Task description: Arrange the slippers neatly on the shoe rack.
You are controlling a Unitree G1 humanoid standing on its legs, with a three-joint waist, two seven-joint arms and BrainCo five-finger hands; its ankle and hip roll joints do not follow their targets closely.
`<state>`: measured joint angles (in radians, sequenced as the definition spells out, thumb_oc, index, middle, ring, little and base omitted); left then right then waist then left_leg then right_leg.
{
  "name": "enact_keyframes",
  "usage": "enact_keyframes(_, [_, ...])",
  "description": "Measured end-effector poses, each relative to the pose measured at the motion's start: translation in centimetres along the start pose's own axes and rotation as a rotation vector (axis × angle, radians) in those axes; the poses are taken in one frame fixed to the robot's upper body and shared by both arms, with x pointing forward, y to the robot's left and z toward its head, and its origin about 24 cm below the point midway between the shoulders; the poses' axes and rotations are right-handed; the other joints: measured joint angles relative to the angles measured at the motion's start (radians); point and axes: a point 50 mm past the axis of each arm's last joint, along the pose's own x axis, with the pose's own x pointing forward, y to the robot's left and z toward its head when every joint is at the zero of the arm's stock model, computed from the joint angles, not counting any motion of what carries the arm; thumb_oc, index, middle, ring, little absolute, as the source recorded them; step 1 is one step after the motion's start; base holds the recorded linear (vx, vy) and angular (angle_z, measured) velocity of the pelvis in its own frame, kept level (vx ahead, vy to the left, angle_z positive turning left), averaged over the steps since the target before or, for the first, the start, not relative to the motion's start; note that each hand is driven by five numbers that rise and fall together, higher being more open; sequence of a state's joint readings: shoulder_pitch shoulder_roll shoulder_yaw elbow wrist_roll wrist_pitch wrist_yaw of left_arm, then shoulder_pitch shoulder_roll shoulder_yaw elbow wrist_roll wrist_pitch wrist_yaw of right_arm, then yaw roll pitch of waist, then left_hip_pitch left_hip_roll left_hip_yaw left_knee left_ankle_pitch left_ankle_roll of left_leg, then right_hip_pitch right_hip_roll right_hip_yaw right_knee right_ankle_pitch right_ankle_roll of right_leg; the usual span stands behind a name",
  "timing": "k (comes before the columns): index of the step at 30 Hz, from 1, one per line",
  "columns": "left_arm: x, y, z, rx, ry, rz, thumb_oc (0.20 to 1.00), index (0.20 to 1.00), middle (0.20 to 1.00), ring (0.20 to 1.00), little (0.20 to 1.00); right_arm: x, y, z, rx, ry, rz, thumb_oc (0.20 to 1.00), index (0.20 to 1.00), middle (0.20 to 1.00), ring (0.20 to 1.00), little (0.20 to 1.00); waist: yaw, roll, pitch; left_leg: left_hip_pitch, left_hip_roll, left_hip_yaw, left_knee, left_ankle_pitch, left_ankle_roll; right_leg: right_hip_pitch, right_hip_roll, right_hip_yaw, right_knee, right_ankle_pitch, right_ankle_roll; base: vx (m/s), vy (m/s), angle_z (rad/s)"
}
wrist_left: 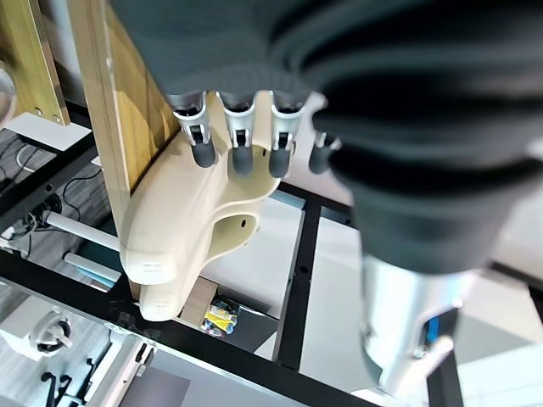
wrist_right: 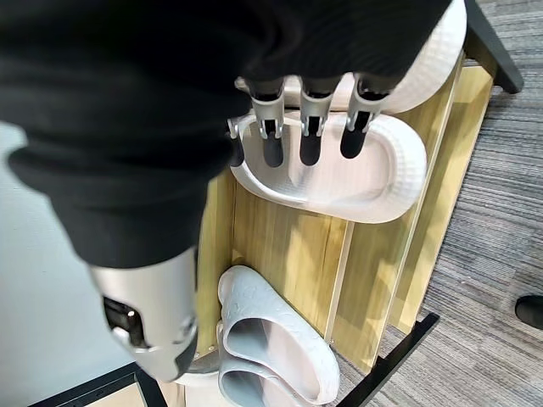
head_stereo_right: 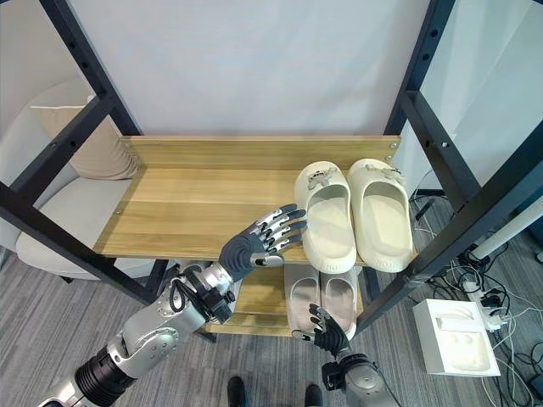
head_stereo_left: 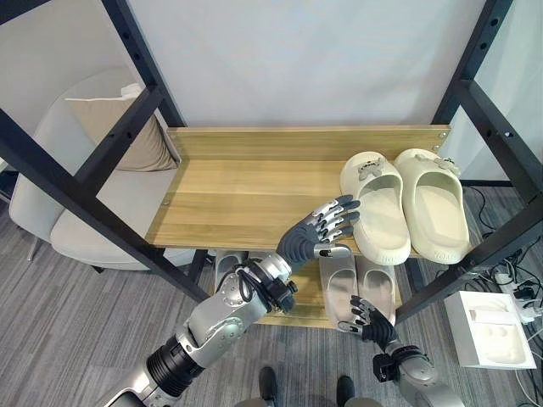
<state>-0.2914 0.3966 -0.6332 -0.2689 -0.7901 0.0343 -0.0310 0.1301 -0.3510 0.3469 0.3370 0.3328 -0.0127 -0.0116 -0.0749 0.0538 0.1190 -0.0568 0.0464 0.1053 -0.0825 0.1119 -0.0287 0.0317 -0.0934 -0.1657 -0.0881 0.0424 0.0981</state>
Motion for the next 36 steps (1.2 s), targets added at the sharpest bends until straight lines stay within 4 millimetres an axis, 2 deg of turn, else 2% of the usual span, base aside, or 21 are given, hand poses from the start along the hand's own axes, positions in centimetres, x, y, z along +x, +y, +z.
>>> enact_keyframes(3, [0.1, 0.1, 0.2, 0.014, -0.016, 0.019, 1.000, 1.000, 1.000, 1.000, 1.000, 0.0, 0.0, 0.0, 0.002, 0.000, -0.006, 1.000, 1.000, 1.000, 1.000, 1.000, 0.002, 0.000, 0.000, 0.000, 0.000, 0.000, 0.000, 0.000, 0.000, 0.002, 0.000, 0.000, 0.000, 0.000, 0.000, 0.00, 0.000, 0.00])
enact_keyframes(6, [-0.5, 1.4, 1.2, 0.006, -0.086, 0.116, 1.000, 1.000, 1.000, 1.000, 1.000, 0.0, 0.1, 0.0, 0.010, -0.002, -0.015, 1.000, 1.000, 1.000, 1.000, 1.000, 0.002, -0.004, 0.006, 0.007, 0.001, -0.001, 0.000, 0.000, 0.000, 0.014, 0.001, -0.001, 0.000, 0.000, -0.001, 0.00, -0.006, 0.01])
enact_keyframes(10, [-1.5, 3.1, 4.2, 0.010, -0.273, 0.233, 1.000, 1.000, 1.000, 1.000, 1.000, 0.1, 0.3, 0.1, 0.025, -0.024, -0.027, 1.000, 1.000, 1.000, 1.000, 1.000, 0.012, -0.015, 0.013, 0.007, 0.001, -0.014, 0.000, 0.000, 0.000, 0.018, 0.003, -0.004, 0.000, -0.007, -0.002, 0.00, 0.004, 0.10])
enact_keyframes(11, [-1.7, 2.9, 5.0, 0.024, -0.312, 0.219, 1.000, 1.000, 1.000, 1.000, 1.000, 0.1, 0.3, 0.1, 0.028, -0.025, -0.027, 1.000, 1.000, 1.000, 1.000, 1.000, 0.014, -0.016, 0.014, 0.007, 0.000, -0.015, 0.000, 0.000, 0.000, 0.018, 0.002, -0.004, 0.000, -0.007, -0.001, 0.00, 0.000, 0.00])
enact_keyframes(14, [-2.4, 0.6, 7.4, 0.094, -0.395, 0.048, 1.000, 1.000, 1.000, 1.000, 1.000, 0.1, 0.1, -0.2, 0.030, -0.021, -0.026, 1.000, 1.000, 1.000, 1.000, 1.000, 0.026, -0.019, 0.015, 0.010, -0.003, -0.015, 0.000, 0.000, 0.000, 0.026, 0.000, -0.005, 0.000, -0.005, -0.003, 0.00, 0.007, 0.01])
enact_keyframes(17, [-2.6, -0.9, 7.7, 0.171, -0.367, -0.099, 1.000, 1.000, 1.000, 1.000, 1.000, 0.5, -0.2, -1.2, 0.017, 0.031, -0.027, 1.000, 1.000, 1.000, 1.000, 1.000, 0.030, -0.020, 0.015, 0.022, -0.005, -0.019, 0.000, 0.000, 0.000, 0.041, 0.001, -0.012, 0.000, -0.001, -0.010, 0.01, 0.017, 0.06])
enact_keyframes(19, [-2.5, -2.1, 6.6, 0.197, -0.291, -0.224, 1.000, 1.000, 1.000, 1.000, 1.000, 0.9, -0.2, -1.4, -0.007, 0.053, -0.009, 1.000, 1.000, 1.000, 1.000, 1.000, 0.030, -0.019, 0.014, 0.022, -0.005, -0.027, 0.000, 0.000, 0.000, 0.044, 0.000, -0.024, 0.000, -0.001, -0.010, 0.02, 0.028, 0.10])
enact_keyframes(22, [-2.3, -2.4, 3.3, 0.310, -0.072, -0.354, 1.000, 1.000, 1.000, 1.000, 1.000, 1.6, 0.3, -0.8, -0.039, 0.048, 0.036, 1.000, 1.000, 1.000, 1.000, 1.000, 0.029, -0.015, 0.011, 0.023, -0.005, -0.035, 0.000, -0.001, 0.000, 0.047, 0.000, -0.027, 0.000, -0.005, -0.007, 0.01, 0.011, 0.06])
enact_keyframes(26, [-2.7, -1.0, 0.2, 0.361, 0.083, -0.345, 1.000, 1.000, 1.000, 1.000, 1.000, 1.8, 0.7, -0.7, -0.066, 0.044, 0.067, 1.000, 1.000, 1.000, 1.000, 1.000, 0.029, -0.004, 0.002, 0.022, -0.005, -0.035, 0.000, -0.001, 0.000, 0.041, 0.000, -0.027, 0.000, -0.006, -0.010, 0.00, 0.000, 0.00])
enact_keyframes(27, [-3.1, -0.1, -1.5, 0.381, 0.161, -0.319, 1.000, 1.000, 1.000, 1.000, 1.000, 1.7, 0.8, -0.8, -0.077, 0.048, 0.075, 1.000, 1.000, 1.000, 1.000, 1.000, 0.027, 0.001, -0.002, 0.022, -0.004, -0.034, 0.000, -0.001, 0.000, 0.040, 0.000, -0.026, 0.000, -0.006, -0.010, 0.00, 0.000, 0.00])
enact_keyframes(30, [-4.3, 1.2, -4.1, 0.417, 0.285, -0.269, 1.000, 1.000, 1.000, 1.000, 1.000, 1.5, 0.8, -1.1, -0.080, 0.055, 0.075, 1.000, 1.000, 1.000, 1.000, 1.000, 0.022, 0.004, -0.005, 0.022, -0.003, -0.034, 0.000, 0.000, 0.000, 0.039, 0.001, -0.026, 0.000, -0.005, -0.012, 0.00, 0.000, 0.00])
enact_keyframes(33, [-5.0, 1.7, -5.4, 0.446, 0.340, -0.245, 1.000, 1.000, 1.000, 1.000, 1.000, 1.4, 0.7, -1.2, -0.081, 0.058, 0.073, 1.000, 1.000, 1.000, 1.000, 1.000, 0.019, 0.003, -0.012, 0.022, -0.003, -0.032, 0.000, 0.000, 0.000, 0.038, 0.001, -0.025, 0.000, -0.004, -0.013, 0.00, 0.002, -0.01])
enact_keyframes(34, [-5.6, 2.1, -6.6, 0.438, 0.382, -0.217, 1.000, 1.000, 1.000, 1.000, 1.000, 1.3, 0.8, -1.2, -0.078, 0.055, 0.073, 1.000, 1.000, 1.000, 1.000, 1.000, 0.017, 0.001, -0.019, 0.022, -0.003, -0.029, 0.000, 0.000, 0.000, 0.038, 0.001, -0.025, 0.000, -0.005, -0.013, -0.01, 0.012, -0.05])
enact_keyframes(35, [-7.4, 3.0, -8.8, 0.416, 0.488, -0.158, 1.000, 1.000, 1.000, 1.000, 1.000, 1.1, 0.8, -1.2, -0.073, 0.049, 0.074, 1.000, 1.000, 1.000, 1.000, 1.000, 0.007, -0.003, -0.027, 0.022, -0.002, -0.028, -0.001, 0.000, 0.000, 0.037, 0.001, -0.025, 0.000, -0.006, -0.012, -0.02, 0.003, -0.10])
enact_keyframes(36, [-10.2, 4.1, -11.3, 0.377, 0.580, -0.021, 1.000, 1.000, 1.000, 1.000, 1.000, 0.8, 0.7, -1.1, -0.065, 0.041, 0.067, 1.000, 1.000, 1.000, 1.000, 1.000, 0.004, -0.004, -0.032, 0.022, -0.001, -0.021, -0.006, -0.001, -0.001, 0.035, 0.001, -0.023, 0.000, -0.008, -0.011, -0.02, 0.002, -0.12])
